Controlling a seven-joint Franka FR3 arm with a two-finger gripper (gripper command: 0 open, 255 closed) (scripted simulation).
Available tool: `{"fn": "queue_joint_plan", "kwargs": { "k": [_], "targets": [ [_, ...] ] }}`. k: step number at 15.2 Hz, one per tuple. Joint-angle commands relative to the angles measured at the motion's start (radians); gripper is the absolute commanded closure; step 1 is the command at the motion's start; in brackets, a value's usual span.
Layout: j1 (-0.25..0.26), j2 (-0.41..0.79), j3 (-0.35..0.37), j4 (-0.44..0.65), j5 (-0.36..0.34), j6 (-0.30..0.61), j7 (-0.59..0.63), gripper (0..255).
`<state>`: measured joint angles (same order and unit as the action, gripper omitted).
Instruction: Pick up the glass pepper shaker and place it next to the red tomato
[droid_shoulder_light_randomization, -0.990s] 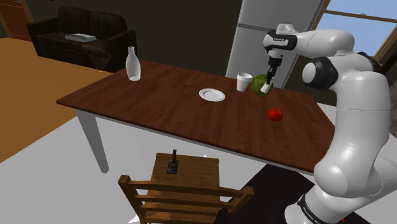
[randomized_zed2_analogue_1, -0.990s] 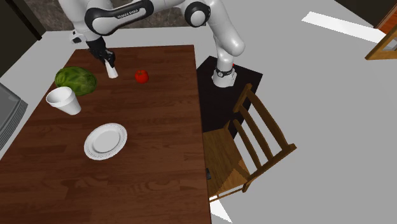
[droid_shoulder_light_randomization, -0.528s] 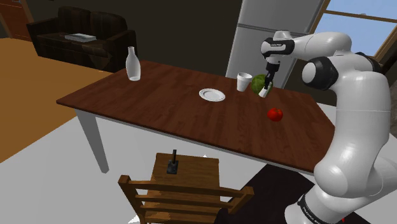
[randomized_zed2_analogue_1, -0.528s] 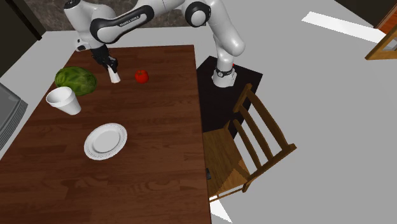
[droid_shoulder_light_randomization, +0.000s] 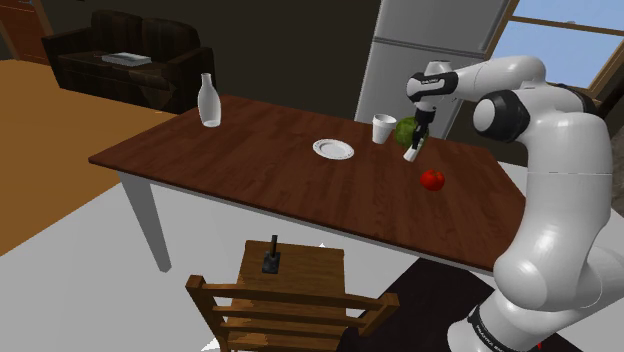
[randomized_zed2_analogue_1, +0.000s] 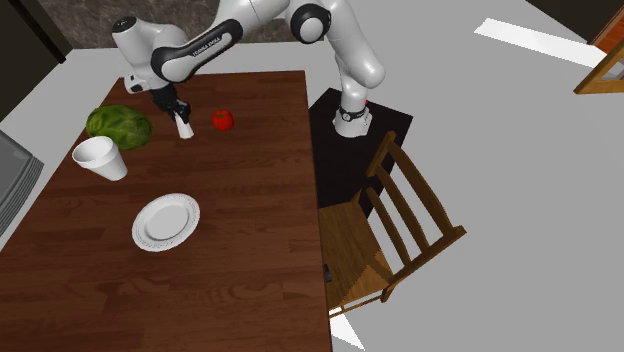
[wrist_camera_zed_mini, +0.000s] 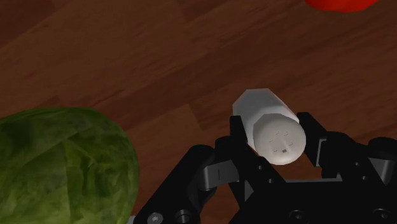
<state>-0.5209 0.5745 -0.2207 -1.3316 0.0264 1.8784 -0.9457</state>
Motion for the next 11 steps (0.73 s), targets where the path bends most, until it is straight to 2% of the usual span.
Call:
{"fn": "queue_joint_plan", "kwargs": {
  "k": [1, 7, 11],
  "targets": [
    [0.0, 0.004, 0.0, -0.02, 0.001, 0.025, 0.0, 255],
    [0.0, 0.027, 0.003, -0.07, 0.004, 0.096, 0.002, 255],
    [0.0, 0.027, 0.003, -0.07, 0.004, 0.096, 0.002, 255]
  ]
}}
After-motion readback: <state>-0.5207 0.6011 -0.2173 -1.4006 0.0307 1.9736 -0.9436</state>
